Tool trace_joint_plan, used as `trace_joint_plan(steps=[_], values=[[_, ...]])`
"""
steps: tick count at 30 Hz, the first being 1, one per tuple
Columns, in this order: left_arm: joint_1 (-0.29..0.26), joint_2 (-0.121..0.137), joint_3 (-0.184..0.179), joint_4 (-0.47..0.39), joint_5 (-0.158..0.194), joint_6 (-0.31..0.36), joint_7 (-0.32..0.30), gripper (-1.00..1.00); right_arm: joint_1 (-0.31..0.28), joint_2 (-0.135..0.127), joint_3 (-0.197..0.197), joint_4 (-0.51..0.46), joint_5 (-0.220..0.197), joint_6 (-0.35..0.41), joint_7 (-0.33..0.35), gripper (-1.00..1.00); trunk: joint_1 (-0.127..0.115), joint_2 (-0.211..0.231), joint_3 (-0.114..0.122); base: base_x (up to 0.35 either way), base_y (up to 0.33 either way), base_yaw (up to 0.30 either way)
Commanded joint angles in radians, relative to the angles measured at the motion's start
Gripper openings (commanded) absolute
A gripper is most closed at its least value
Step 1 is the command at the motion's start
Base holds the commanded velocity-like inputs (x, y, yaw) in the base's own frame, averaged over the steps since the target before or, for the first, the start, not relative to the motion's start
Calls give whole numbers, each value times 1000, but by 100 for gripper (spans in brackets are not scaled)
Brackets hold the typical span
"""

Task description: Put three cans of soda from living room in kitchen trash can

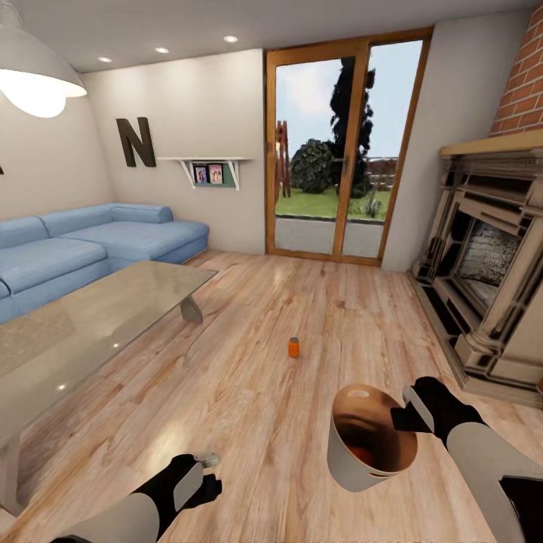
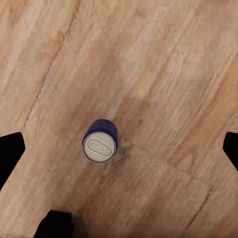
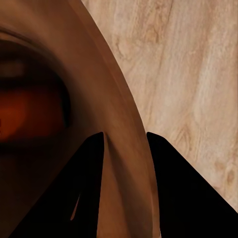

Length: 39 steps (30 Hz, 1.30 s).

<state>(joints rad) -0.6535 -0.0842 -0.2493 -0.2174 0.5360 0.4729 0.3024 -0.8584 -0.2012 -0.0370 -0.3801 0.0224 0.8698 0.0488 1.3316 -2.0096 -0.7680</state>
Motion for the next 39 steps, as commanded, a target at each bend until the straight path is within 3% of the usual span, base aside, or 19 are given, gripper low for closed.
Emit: trace_joint_plan(steps=[1, 5, 15, 33, 39], values=[[4, 0, 0, 1, 0, 0, 0, 100, -1, 0, -3, 0, -18, 0, 5, -100, 4, -7, -3, 0, 0, 0], [20, 5, 4, 2, 2, 0, -3, 100, -1, 0, -3, 0, -17, 0, 4, -100, 19, -35, -16, 0, 0, 0], [28, 10, 6, 2, 0, -2, -96, 100, -1, 0, -3, 0, -17, 0, 3, -100, 50, -91, -41, 0, 0, 0], [29, 11, 6, 3, -1, -35, -106, 100, -1, 0, -3, -1, -18, 0, 5, -100, 111, -203, -91, 0, 0, 0], [30, 15, 6, 4, -2, -35, -107, 100, -1, 0, -3, -1, -18, 0, 5, -100, 111, -203, -91, 0, 0, 0]])
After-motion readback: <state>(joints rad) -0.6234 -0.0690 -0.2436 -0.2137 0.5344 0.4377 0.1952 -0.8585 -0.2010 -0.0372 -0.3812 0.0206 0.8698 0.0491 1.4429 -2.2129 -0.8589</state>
